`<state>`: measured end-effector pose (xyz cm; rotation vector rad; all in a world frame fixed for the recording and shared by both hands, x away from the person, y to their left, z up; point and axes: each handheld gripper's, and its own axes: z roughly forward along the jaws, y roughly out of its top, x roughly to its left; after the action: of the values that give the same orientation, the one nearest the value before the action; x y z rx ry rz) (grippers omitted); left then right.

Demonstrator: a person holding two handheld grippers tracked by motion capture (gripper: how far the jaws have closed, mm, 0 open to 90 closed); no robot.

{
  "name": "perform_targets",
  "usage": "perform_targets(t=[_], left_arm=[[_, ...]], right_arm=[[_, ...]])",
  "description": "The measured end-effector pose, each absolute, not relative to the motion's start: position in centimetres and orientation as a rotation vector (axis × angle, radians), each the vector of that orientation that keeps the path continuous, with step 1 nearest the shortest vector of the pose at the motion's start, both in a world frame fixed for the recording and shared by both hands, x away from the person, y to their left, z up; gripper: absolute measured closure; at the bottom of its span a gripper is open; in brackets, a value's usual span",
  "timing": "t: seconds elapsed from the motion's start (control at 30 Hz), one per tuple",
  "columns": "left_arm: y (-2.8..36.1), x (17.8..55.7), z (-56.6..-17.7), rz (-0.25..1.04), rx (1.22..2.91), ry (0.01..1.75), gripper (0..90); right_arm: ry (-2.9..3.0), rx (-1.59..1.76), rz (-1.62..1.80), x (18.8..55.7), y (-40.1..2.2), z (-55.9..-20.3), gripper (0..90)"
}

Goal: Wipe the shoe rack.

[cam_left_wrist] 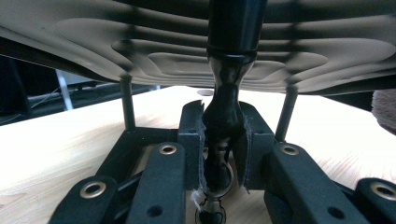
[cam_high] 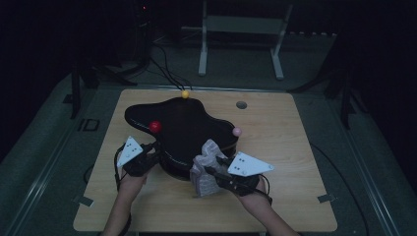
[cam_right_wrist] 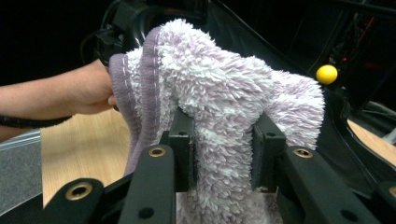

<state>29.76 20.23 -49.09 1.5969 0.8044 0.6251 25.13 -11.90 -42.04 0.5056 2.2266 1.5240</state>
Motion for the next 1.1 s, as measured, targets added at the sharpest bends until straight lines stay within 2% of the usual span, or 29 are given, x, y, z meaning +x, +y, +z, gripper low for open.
perform_targets(t=[0.5, 0.77, 0.9, 1.1], left_arm=[[20.4, 29.9, -49.3, 0.599, 1.588, 0.785, 74.7], [20.4, 30.0, -49.4, 0.594, 1.584, 0.787, 74.7], [20.4, 29.9, -49.3, 0.602, 1.593, 0.791, 74.7], [20.4, 30.0, -49.5, 0.589, 1.583, 0.784, 74.7]], right_arm=[[2.26, 0.709, 1.434, 28.8, -14.6, -44.5, 68.1], [2.177, 0.723, 1.466, 29.9, -15.6, -42.6, 68.1], [2.201, 0.736, 1.412, 30.5, -14.7, -44.3, 68.2], [2.21, 0.774, 1.37, 30.6, -15.7, -45.5, 68.1]])
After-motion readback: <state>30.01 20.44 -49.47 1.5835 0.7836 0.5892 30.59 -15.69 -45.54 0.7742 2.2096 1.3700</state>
